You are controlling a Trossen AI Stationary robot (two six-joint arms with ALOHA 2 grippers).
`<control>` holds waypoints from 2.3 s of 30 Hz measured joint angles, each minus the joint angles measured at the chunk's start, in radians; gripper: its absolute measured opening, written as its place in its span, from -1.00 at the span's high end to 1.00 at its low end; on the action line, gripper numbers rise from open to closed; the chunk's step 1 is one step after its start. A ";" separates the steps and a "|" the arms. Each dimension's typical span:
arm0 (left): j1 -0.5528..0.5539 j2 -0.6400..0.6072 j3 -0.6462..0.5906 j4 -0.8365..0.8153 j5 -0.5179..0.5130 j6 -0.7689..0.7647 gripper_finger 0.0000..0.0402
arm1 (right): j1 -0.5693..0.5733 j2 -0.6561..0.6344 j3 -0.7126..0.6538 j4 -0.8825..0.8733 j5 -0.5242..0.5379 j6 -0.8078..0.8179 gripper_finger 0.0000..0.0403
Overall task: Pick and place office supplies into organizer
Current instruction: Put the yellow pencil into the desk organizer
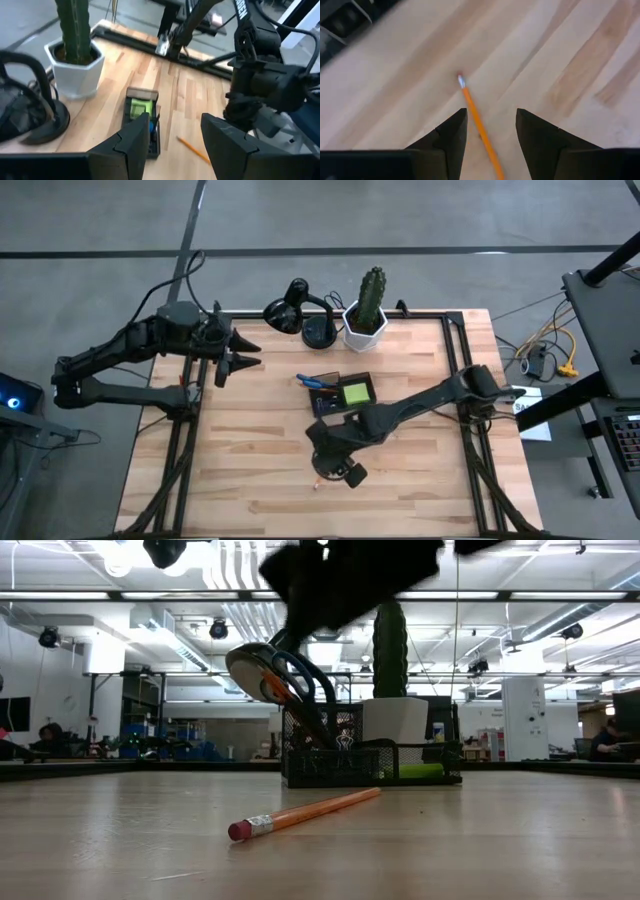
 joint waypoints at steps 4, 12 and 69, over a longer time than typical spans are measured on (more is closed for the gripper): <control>0.000 0.003 0.000 -0.024 0.000 0.000 0.19 | -0.001 0.049 0.000 -0.028 -0.001 -0.020 0.23; 0.000 0.011 0.000 -0.040 0.000 0.000 0.19 | -0.023 0.103 -0.001 -0.070 -0.011 -0.094 0.26; -0.001 0.032 0.000 -0.042 0.000 0.000 0.19 | -0.100 0.224 -0.001 -0.095 -0.081 -0.102 0.95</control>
